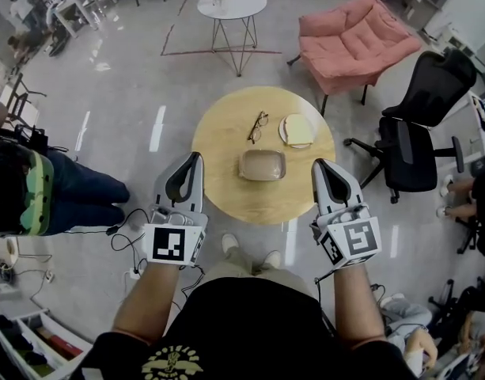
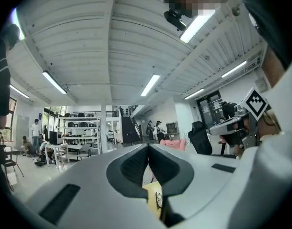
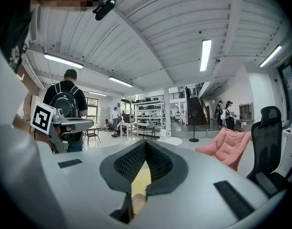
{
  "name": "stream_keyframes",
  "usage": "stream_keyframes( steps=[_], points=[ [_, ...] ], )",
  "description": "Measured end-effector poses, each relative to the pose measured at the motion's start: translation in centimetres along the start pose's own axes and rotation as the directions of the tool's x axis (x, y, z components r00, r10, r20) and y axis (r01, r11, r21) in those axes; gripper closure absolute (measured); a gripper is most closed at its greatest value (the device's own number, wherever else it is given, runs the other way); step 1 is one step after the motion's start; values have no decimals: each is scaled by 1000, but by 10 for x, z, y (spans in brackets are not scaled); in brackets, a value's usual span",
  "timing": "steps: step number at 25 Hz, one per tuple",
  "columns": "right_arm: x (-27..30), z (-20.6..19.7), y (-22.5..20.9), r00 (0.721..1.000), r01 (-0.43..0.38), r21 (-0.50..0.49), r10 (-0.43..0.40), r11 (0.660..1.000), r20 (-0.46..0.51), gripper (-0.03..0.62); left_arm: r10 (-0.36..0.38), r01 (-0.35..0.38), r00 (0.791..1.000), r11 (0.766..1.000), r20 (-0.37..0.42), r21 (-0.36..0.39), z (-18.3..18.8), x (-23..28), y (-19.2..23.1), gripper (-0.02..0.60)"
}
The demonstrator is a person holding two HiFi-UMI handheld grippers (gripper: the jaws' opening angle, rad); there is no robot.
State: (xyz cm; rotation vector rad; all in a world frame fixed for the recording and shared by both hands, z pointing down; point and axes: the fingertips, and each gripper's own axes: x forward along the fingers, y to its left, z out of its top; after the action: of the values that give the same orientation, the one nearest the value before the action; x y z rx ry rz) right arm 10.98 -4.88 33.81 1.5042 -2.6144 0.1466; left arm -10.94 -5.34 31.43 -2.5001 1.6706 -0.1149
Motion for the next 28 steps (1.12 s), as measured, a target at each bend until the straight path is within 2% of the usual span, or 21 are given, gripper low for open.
stream_keyframes(
  steps=[6,13,28],
  points=[
    [16,10,-4,999,42,-12,-42,999,10,580,-26,27,1000,999,13,-29,-2,17,20,565],
    [28,15,5,996,85,-26,-85,996,9,580,-93,94,995,995,27,-42,-2,30,34,565],
    [34,30,29,985,173,-25,-173,985,8,580,-167,171,984,982,56,-83,-7,36,64,565]
  ],
)
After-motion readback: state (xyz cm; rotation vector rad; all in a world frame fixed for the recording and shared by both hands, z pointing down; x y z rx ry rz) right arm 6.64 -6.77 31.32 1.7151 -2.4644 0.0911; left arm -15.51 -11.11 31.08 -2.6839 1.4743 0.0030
